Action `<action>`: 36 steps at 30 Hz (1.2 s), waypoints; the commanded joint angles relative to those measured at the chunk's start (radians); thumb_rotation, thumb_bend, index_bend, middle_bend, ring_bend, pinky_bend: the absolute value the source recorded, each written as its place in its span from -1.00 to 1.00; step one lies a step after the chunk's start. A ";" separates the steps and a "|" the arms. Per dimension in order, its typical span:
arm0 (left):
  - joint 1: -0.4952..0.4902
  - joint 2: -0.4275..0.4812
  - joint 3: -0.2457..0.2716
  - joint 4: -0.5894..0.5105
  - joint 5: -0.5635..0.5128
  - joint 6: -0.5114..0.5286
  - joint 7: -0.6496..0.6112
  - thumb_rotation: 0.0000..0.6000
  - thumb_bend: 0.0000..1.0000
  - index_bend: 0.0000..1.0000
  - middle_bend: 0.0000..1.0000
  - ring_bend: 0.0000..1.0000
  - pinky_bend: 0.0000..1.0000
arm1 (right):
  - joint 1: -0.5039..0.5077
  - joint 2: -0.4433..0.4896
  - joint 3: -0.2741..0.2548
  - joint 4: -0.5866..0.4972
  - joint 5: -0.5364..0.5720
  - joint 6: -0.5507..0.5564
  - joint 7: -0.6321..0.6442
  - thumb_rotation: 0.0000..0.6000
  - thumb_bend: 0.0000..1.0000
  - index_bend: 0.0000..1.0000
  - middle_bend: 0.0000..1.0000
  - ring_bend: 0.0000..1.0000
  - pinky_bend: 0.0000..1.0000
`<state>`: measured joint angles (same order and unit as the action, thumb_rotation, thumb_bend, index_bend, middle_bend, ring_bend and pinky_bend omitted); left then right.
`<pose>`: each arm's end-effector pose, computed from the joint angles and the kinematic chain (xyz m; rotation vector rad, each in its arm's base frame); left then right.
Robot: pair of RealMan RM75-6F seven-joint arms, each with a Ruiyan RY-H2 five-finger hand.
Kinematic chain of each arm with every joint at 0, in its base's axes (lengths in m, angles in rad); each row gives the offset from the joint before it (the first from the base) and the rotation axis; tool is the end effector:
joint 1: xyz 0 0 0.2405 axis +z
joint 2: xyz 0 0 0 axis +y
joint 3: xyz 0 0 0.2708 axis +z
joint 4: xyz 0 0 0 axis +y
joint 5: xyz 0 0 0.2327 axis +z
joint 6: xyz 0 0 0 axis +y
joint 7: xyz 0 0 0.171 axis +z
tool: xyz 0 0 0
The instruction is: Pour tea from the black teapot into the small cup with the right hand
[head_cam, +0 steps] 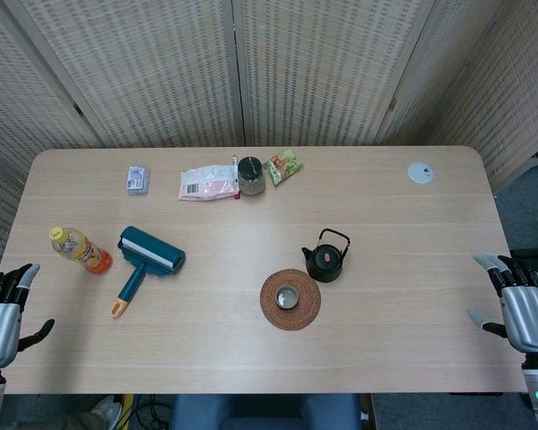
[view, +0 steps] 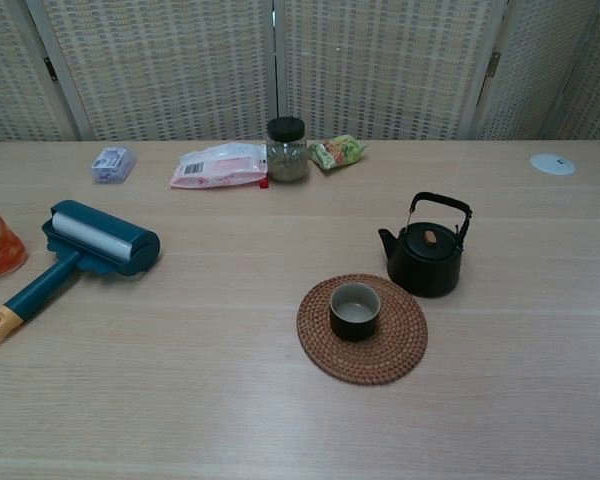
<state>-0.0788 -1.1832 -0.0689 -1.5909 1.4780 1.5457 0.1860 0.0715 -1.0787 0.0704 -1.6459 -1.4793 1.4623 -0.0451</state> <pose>-0.3303 0.2128 0.1387 -1.3584 -0.7556 -0.8264 -0.3345 -0.2110 0.1561 1.3788 -0.8828 0.8511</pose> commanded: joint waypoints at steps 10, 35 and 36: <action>0.004 -0.001 0.004 0.003 0.005 0.003 -0.009 1.00 -0.59 -0.85 -0.80 -0.76 -0.85 | 0.015 0.010 -0.012 -0.019 -0.023 -0.023 -0.001 1.00 -0.81 -0.67 -0.59 -0.75 -0.72; 0.004 0.001 0.011 0.000 0.010 -0.009 -0.007 1.00 -0.59 -0.84 -0.80 -0.76 -0.85 | 0.295 -0.021 0.055 -0.086 0.078 -0.410 -0.056 1.00 -0.84 -0.67 -0.51 -0.75 -0.72; 0.003 0.001 0.011 -0.001 0.012 -0.008 -0.007 1.00 -0.59 -0.84 -0.80 -0.76 -0.85 | 0.312 -0.022 0.063 -0.086 0.093 -0.430 -0.061 1.00 -0.87 -0.67 -0.51 -0.75 -0.72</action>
<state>-0.0753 -1.1823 -0.0577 -1.5912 1.4890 1.5371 0.1789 0.3603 -1.0960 0.1187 -1.7312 -1.4079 1.0571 -0.0965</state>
